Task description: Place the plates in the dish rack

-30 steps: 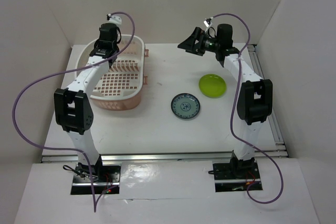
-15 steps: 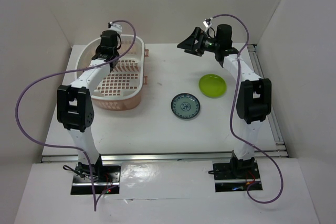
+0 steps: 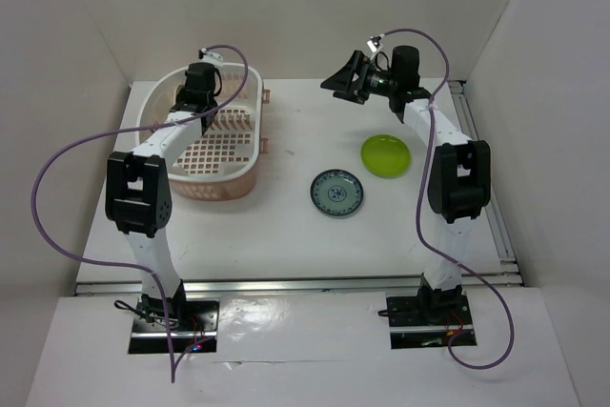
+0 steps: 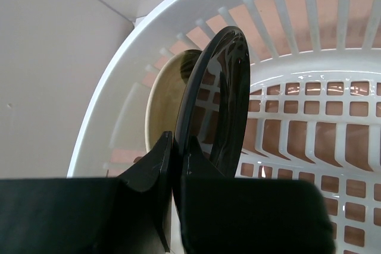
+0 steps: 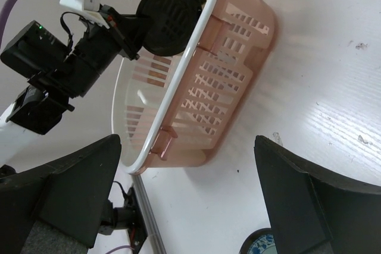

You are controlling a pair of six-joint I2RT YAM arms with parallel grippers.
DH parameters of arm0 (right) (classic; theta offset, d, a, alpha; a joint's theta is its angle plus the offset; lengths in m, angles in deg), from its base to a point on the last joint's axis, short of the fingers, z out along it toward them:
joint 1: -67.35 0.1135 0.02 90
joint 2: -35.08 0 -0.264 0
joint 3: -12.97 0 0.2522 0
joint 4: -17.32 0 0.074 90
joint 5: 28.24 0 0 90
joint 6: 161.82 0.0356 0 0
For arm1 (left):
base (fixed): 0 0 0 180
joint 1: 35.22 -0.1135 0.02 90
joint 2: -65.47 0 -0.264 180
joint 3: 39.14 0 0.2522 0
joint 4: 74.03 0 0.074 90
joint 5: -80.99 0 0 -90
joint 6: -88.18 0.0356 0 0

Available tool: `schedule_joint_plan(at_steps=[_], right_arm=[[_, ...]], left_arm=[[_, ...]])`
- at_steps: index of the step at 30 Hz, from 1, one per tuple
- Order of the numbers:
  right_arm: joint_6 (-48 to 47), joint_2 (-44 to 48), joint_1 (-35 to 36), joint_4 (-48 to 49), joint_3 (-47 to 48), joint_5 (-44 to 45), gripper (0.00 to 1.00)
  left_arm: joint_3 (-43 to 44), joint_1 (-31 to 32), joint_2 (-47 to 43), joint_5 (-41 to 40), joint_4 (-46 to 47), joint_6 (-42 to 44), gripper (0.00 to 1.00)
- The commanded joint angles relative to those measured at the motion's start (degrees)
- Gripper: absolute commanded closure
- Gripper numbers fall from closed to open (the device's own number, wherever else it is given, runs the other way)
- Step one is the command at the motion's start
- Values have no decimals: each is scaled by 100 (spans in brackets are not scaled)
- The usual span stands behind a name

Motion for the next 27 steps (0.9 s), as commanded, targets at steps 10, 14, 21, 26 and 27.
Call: schedule_joint_plan(at_steps=[10,14,21,26,27], right_arm=[[90,-113,43,355,171,-110,0],[90,-113,43,355,171,-110,0],[90,-113,43,355,223,-110,0],[90,-113,43,355,223,-110,0],[90,-113,43,355,223,-110,0]], left_arm=[[170,-6,299,73,223,-270,100],[276,-6,361,74,169,-323,100],[478,-59,528,74,-121,-587,75],[540,-59,528,126,-121,-534,40],[540,-59,528,126,-121,-534,36]])
